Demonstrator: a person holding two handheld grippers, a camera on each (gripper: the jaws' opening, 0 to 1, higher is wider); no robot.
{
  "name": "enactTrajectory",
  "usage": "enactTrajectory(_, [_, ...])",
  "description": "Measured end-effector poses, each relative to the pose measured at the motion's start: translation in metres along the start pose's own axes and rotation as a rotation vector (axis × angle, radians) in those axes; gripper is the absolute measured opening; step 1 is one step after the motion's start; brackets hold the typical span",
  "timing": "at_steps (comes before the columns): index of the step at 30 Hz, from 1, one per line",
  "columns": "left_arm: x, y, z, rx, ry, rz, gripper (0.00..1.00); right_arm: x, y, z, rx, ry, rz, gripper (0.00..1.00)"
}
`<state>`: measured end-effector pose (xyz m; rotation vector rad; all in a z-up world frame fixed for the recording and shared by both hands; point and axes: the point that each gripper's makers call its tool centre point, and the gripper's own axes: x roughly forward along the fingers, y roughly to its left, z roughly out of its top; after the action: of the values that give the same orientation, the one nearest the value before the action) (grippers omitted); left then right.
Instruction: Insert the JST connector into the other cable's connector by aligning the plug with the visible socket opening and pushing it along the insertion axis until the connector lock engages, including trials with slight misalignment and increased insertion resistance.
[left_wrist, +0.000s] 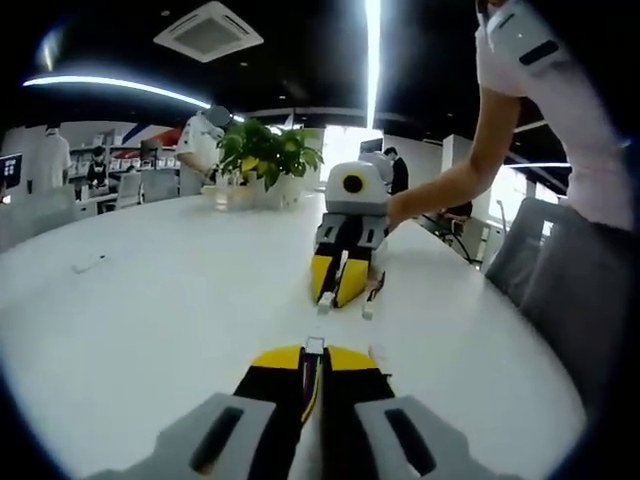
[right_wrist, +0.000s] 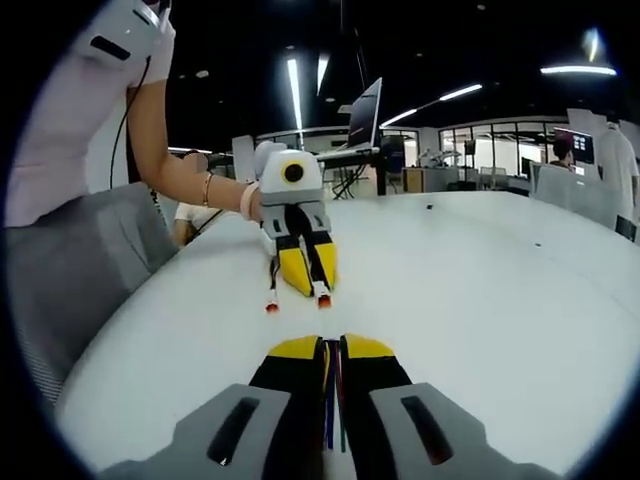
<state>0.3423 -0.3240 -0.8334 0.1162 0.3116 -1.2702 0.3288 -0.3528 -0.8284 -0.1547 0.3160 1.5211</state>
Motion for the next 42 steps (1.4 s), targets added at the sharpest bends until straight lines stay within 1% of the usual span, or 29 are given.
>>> enactTrajectory(1, [-0.002, 0.002, 0.002, -0.005, -0.006, -0.001, 0.01, -0.001, -0.003, 0.001, 0.01, -0.015, 0.001, 0.04])
enactTrajectory(2, [-0.004, 0.001, 0.007, -0.007, -0.025, -0.01, 0.01, -0.002, -0.003, 0.004, 0.014, -0.023, 0.003, 0.04])
enactTrajectory(4, [-0.006, 0.001, 0.01, 0.014, -0.018, -0.011, 0.01, -0.001, -0.003, 0.007, 0.005, -0.02, 0.001, 0.04])
enactTrajectory(7, [-0.008, 0.001, 0.012, 0.037, 0.001, -0.03, 0.01, -0.001, -0.005, 0.008, -0.007, -0.02, 0.012, 0.04])
enactTrajectory(13, [-0.009, 0.0, 0.011, 0.045, 0.011, -0.047, 0.01, 0.003, 0.001, 0.016, -0.004, -0.034, 0.035, 0.04])
enactTrajectory(19, [-0.009, -0.002, 0.011, 0.053, 0.014, -0.068, 0.01, 0.006, 0.007, 0.019, -0.026, -0.026, 0.057, 0.04])
enactTrajectory(21, [-0.009, -0.003, 0.011, 0.049, 0.009, -0.079, 0.01, 0.006, 0.007, 0.018, -0.021, -0.019, 0.069, 0.04])
enactTrajectory(22, [-0.009, -0.005, 0.012, 0.031, -0.004, -0.101, 0.01, 0.006, 0.007, 0.018, -0.019, -0.016, 0.078, 0.04])
enactTrajectory(23, [-0.009, -0.005, 0.012, 0.033, -0.005, -0.103, 0.01, 0.006, 0.007, 0.017, -0.024, -0.014, 0.082, 0.04])
enactTrajectory(26, [-0.008, -0.009, 0.009, 0.047, 0.023, -0.118, 0.01, 0.006, 0.008, 0.016, -0.032, -0.005, 0.098, 0.04])
enactTrajectory(27, [-0.008, -0.011, 0.012, 0.04, 0.011, -0.126, 0.01, 0.006, 0.008, 0.016, -0.032, -0.006, 0.104, 0.04])
enactTrajectory(28, [-0.007, -0.013, 0.015, 0.04, 0.002, -0.129, 0.01, 0.005, 0.009, 0.016, -0.029, -0.005, 0.11, 0.04])
enactTrajectory(31, [-0.007, -0.014, 0.016, 0.051, 0.017, -0.13, 0.01, 0.006, 0.008, 0.016, -0.029, -0.005, 0.117, 0.04])
enactTrajectory(34, [-0.007, -0.015, 0.02, 0.038, 0.002, -0.129, 0.01, 0.005, 0.007, 0.016, -0.031, -0.002, 0.121, 0.04])
enactTrajectory(35, [-0.007, -0.015, 0.019, 0.031, -0.002, -0.132, 0.01, 0.006, 0.007, 0.016, -0.025, -0.002, 0.122, 0.04])
enactTrajectory(39, [-0.004, -0.018, 0.016, 0.03, 0.016, -0.137, 0.01, 0.007, 0.007, 0.016, -0.027, -0.003, 0.127, 0.04])
enactTrajectory(42, [-0.003, -0.02, 0.013, 0.019, 0.019, -0.143, 0.01, 0.008, 0.008, 0.012, -0.037, 0.012, 0.135, 0.04])
